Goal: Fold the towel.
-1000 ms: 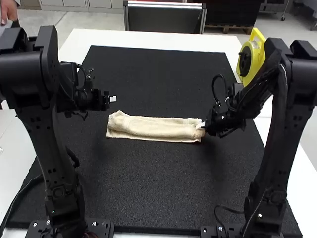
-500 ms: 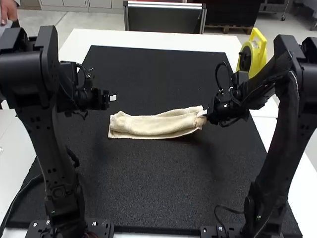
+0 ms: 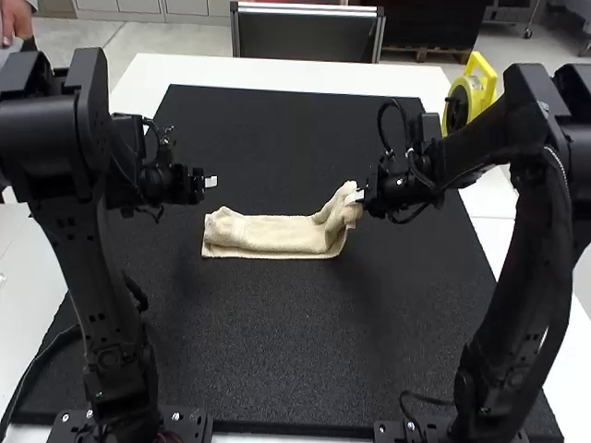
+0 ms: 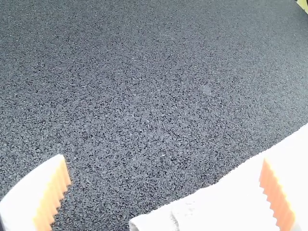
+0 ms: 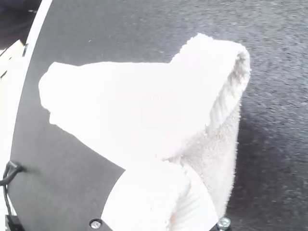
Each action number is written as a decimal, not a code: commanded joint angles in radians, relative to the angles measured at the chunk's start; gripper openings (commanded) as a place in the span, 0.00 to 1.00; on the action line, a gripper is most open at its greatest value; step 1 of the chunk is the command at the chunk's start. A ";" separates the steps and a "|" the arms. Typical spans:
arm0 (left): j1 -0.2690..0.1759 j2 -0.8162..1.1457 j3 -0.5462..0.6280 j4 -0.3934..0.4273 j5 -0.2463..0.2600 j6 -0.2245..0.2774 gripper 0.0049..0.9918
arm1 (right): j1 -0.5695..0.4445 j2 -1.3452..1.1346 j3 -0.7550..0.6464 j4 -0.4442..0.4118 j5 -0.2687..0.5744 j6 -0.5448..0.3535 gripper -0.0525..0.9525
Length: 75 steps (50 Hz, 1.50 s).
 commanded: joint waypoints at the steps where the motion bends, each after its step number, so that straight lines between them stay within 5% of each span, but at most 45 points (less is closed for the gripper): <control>1: 0.005 -0.009 -0.013 0.011 0.004 -0.008 0.94 | 0.044 -0.030 0.032 0.004 -0.023 0.025 0.03; 13: 0.005 -0.008 -0.013 0.022 0.004 -0.010 0.94 | 0.140 -0.027 0.061 0.027 -0.039 0.062 0.03; 30: 0.040 -0.005 -0.013 0.026 0.002 -0.021 0.94 | 0.265 0.022 0.093 0.182 -0.062 0.172 0.03; 51: 0.126 -0.005 -0.013 0.046 -0.001 -0.013 0.94 | 0.382 0.103 0.166 0.206 -0.083 0.180 0.03; 75: 0.166 -0.005 -0.026 0.045 0.000 -0.002 0.94 | 0.477 0.225 0.285 0.231 -0.097 0.185 0.03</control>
